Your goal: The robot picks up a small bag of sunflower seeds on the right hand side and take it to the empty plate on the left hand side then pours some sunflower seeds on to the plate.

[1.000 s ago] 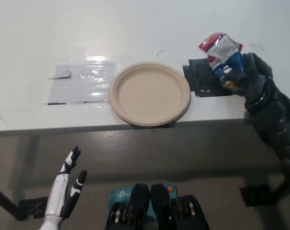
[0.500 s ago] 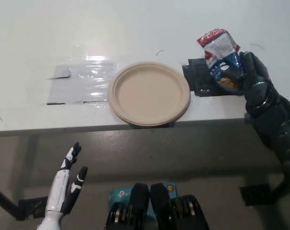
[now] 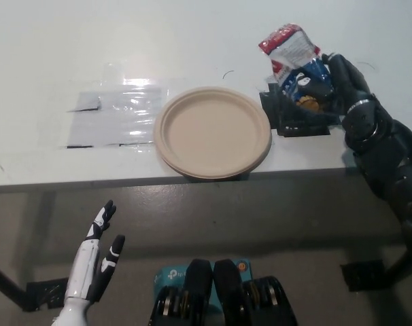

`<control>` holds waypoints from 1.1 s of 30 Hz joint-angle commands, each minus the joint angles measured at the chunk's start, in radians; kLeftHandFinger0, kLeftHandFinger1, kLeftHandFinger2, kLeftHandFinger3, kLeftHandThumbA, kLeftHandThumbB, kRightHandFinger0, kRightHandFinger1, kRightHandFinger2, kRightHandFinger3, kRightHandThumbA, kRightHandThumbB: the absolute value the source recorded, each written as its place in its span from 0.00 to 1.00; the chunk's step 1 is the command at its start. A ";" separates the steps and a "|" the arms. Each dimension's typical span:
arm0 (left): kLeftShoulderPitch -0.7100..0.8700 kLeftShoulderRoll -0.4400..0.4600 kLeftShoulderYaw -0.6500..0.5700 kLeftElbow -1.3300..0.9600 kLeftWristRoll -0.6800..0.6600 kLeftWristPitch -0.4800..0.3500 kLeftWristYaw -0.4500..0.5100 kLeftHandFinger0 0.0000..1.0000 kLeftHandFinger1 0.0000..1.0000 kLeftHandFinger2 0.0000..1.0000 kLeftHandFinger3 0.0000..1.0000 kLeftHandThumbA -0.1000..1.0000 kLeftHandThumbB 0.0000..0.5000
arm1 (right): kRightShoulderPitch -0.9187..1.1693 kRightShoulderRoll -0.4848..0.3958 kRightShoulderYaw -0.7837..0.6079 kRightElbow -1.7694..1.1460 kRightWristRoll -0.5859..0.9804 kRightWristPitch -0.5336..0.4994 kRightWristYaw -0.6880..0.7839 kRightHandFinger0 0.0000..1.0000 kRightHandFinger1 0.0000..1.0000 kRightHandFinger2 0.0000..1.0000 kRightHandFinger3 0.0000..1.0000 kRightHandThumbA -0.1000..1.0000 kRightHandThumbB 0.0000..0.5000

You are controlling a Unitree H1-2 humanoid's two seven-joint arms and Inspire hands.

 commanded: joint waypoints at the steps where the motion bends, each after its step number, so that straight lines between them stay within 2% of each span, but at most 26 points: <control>1: -0.019 0.018 0.006 -0.013 0.004 -0.039 0.013 1.00 1.00 1.00 1.00 1.00 0.47 | -0.091 -0.052 0.064 -0.068 -0.060 -0.115 0.013 0.00 0.49 0.87 0.89 0.00 0.29; 5: -0.022 0.020 0.005 -0.013 0.003 -0.038 0.012 1.00 1.00 1.00 1.00 1.00 0.46 | -0.089 -0.077 0.128 -0.109 -0.097 -0.144 0.051 0.00 0.52 0.88 0.97 0.00 0.27; 11: -0.028 0.020 0.000 -0.015 0.007 -0.028 0.009 1.00 1.00 1.00 1.00 1.00 0.46 | -0.057 -0.128 0.214 -0.229 -0.148 -0.147 0.100 0.00 0.54 0.90 0.98 0.00 0.31; 14: -0.029 0.020 0.003 -0.016 -0.006 -0.023 0.004 1.00 1.00 1.00 1.00 1.00 0.53 | -0.041 -0.149 0.240 -0.277 -0.165 -0.157 0.126 0.01 0.50 0.84 0.89 0.00 0.30; 20: -0.036 0.021 0.003 -0.025 -0.012 -0.005 -0.005 1.00 1.00 1.00 1.00 1.00 0.56 | -0.018 -0.172 0.259 -0.344 -0.172 -0.201 0.170 0.00 0.45 0.82 0.84 0.00 0.32; 22: -0.038 0.021 0.003 -0.021 -0.012 -0.007 -0.004 1.00 1.00 1.00 1.00 1.00 0.55 | -0.010 -0.173 0.263 -0.365 -0.176 -0.200 0.190 0.00 0.44 0.82 0.84 0.00 0.31; 26: -0.041 0.020 0.001 -0.018 -0.014 -0.008 -0.006 1.00 1.00 1.00 1.00 1.00 0.54 | 0.012 -0.173 0.277 -0.427 -0.195 -0.176 0.234 0.00 0.46 0.88 0.91 0.00 0.28; 28: -0.043 0.021 -0.001 -0.020 -0.011 -0.009 -0.006 1.00 1.00 1.00 1.00 1.00 0.53 | 0.021 -0.167 0.277 -0.441 -0.199 -0.172 0.243 0.00 0.46 0.87 0.89 0.00 0.29; 33: -0.054 0.024 -0.001 -0.016 -0.010 -0.005 -0.007 1.00 1.00 1.00 1.00 1.00 0.52 | 0.046 -0.160 0.278 -0.512 -0.210 -0.153 0.293 0.00 0.48 0.89 0.92 0.00 0.27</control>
